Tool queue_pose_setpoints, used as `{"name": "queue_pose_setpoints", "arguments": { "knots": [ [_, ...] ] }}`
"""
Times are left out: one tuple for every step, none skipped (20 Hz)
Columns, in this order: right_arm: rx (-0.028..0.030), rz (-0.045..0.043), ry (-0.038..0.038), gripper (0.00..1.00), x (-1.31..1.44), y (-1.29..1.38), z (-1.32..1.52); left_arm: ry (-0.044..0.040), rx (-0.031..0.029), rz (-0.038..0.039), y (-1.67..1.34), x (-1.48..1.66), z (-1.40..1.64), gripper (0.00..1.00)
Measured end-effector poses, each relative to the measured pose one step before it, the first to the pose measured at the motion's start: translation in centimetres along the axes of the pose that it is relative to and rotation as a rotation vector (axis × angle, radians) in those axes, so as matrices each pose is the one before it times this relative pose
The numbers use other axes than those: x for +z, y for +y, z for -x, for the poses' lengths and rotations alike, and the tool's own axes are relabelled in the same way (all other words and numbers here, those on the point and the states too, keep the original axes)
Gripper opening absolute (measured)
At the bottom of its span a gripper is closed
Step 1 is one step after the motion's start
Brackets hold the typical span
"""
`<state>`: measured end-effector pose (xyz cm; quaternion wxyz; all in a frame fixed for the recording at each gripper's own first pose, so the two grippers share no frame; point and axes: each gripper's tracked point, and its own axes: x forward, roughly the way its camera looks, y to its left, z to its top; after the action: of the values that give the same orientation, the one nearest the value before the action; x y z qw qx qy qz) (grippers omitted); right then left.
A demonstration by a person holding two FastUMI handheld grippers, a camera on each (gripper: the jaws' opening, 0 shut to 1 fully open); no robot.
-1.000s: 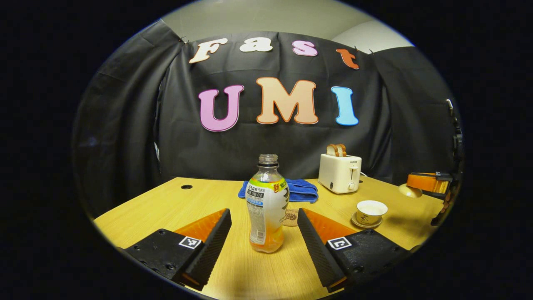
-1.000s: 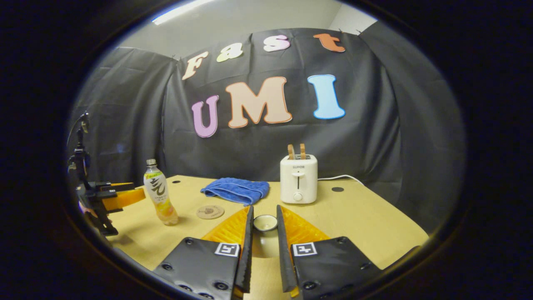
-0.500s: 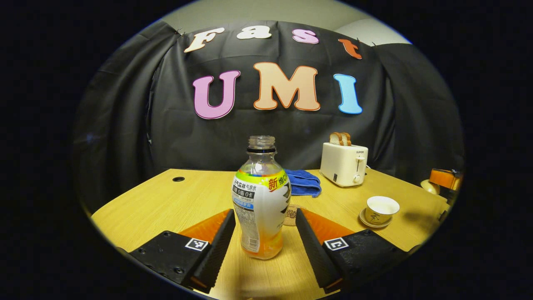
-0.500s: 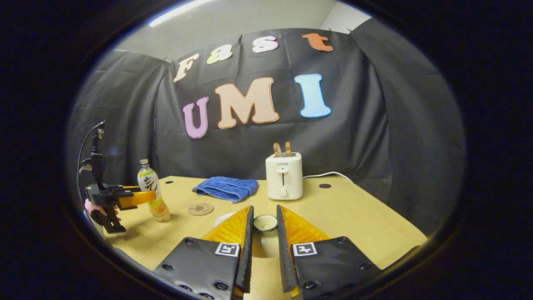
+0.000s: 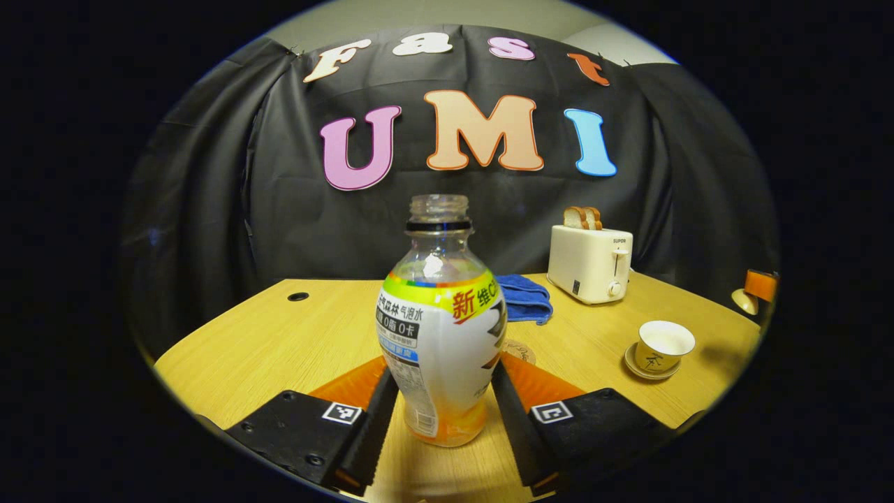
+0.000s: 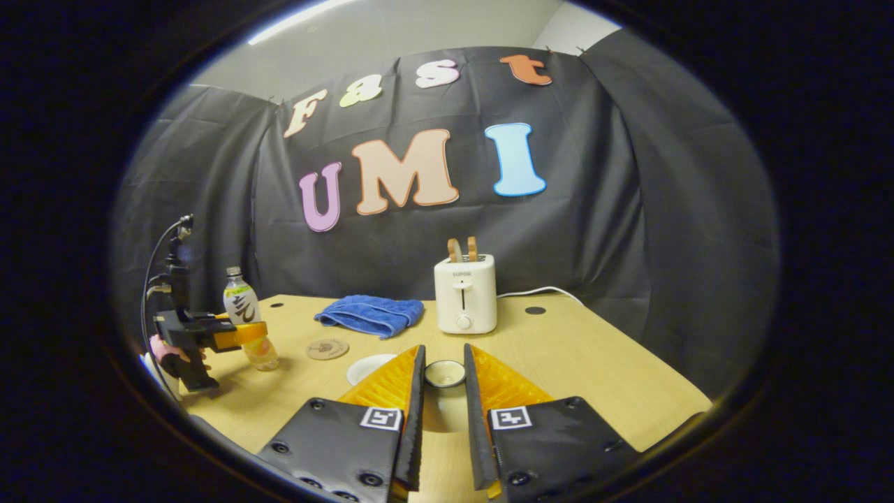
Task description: Open the teacup lid with one hand, grasp the water bottle and pour water into the teacup with the other hand; after pouring, place the water bottle on the coaster and then close the teacup lid.
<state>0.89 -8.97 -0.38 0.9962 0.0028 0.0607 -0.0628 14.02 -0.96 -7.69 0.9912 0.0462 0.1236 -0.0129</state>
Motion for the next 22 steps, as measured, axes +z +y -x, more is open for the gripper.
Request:
{"name": "queue_pose_setpoints", "arguments": {
  "knots": [
    [-0.00074, -0.00012, -0.00186, 0.33, 0.01, -0.001, 0.081, 0.00486, -0.00477, -0.0025, -0.048, -0.025, -0.008, 0.69],
    [-0.00303, 0.00202, -0.00193, 0.33, 0.133, -0.093, 0.028, -0.0033, -0.00076, -0.00338, -0.077, 0.057, -0.154, 0.67],
    [-0.00186, 0.00251, -0.00134, 0.33, -0.007, -0.084, 0.058, 0.00319, -0.00258, -0.00486, -0.124, 0.024, -0.089, 0.66],
    [-0.00103, 0.00026, -0.0003, 0.33, 0.003, -0.019, 0.038, 0.00368, 0.00062, -0.00351, 0.07, -0.078, -0.148, 0.64],
    [0.00008, -0.00173, 0.00057, 0.33, 0.025, -0.056, -0.037, 0.00128, -0.0019, -0.00426, -0.029, 0.191, 0.018, 0.63],
    [-0.00153, -0.00131, 0.00131, 0.33, -0.016, -0.089, 0.029, 0.0025, 0.00214, -0.00786, -0.068, -0.034, -0.021, 0.61],
    [-0.00385, 0.00134, 0.00065, 0.33, -0.085, -0.094, -0.01, -0.00074, 0.00504, -0.01349, -0.01, 0.265, 0.056, 0.61],
    [-0.00596, 0.00412, 0.00037, 0.32, 0.037, -0.227, 0.013, -0.00453, 0.00503, -0.01974, -0.074, 0.35, 0.074, 0.6],
    [-0.00509, 0.00173, 0.00003, 0.32, -0.08, -0.181, -0.021, -0.01279, 0.00956, -0.02385, 0.079, 0.719, 0.131, 0.6],
    [-0.00448, -0.00051, -0.00065, 0.32, 0.051, -0.187, 0.037, -0.01232, 0.00945, -0.031, 0.181, 0.586, 0.174, 0.59],
    [-0.00411, -0.00133, 0.00004, 0.32, 0.048, -0.173, -0.02, -0.00669, 0.01036, -0.04099, 0.115, 0.7, 0.135, 0.6],
    [-0.00309, -0.001, -0.00163, 0.33, 0.128, -0.144, 0.008, -0.00575, 0.01329, -0.04533, 0.163, 0.714, -0.237, 0.59],
    [-0.00416, -0.00059, -0.00232, 0.33, 0.067, -0.215, 0.119, -0.0033, 0.00737, -0.04029, 0.117, 0.64, -0.254, 0.59],
    [-0.00554, 0.00004, -0.00301, 0.33, 0.157, -0.202, 0.052, -0.00444, 0.00806, -0.04378, -0.006, 0.518, -0.218, 0.59],
    [-0.007, 0.00168, -0.00356, 0.33, 0.1, -0.303, 0.027, -0.00198, 0.00916, -0.04894, -0.025, 0.466, -0.094, 0.59],
    [-0.01042, 0.00479, -0.0031, 0.32, 0.177, -0.372, -0.041, -0.00183, 0.00758, -0.05644, -0.11, 0.332, -0.082, 0.59],
    [-0.00992, 0.00327, 0.00007, 0.32, -0.071, -0.41, 0.091, -0.00101, 0.00822, -0.06187, -0.226, 0.342, -0.161, 0.59],
    [-0.00814, 0.00137, 0.00069, 0.32, 0.04, -0.342, 0.005, -0.00121, 0.0054, -0.06468, -0.225, 0.183, -0.101, 0.59],
    [-0.00531, -0.00257, 0.00056, 0.32, -0.016, -0.247, 0.057, -0.00602, 0.00427, -0.06632, -0.499, 0.32, -0.133, 0.59],
    [-0.00379, -0.00354, 0.00022, 0.33, 0.135, -0.174, 0.009, -0.0051, 0.00298, -0.06764, -0.378, 0.352, -0.23, 0.59],
    [-0.00513, -0.00233, -0.00028, 0.32, -0.019, -0.3, 0.008, -0.00409, 0.00178, -0.0706, -0.566, 0.326, -0.165, 0.59],
    [-0.00814, 0.00129, -0.00103, 0.33, 0.047, -0.401, 0.036, -0.00652, -0.00207, -0.06733, -0.545, 0.182, 0.028, 0.59]
  ]
}}
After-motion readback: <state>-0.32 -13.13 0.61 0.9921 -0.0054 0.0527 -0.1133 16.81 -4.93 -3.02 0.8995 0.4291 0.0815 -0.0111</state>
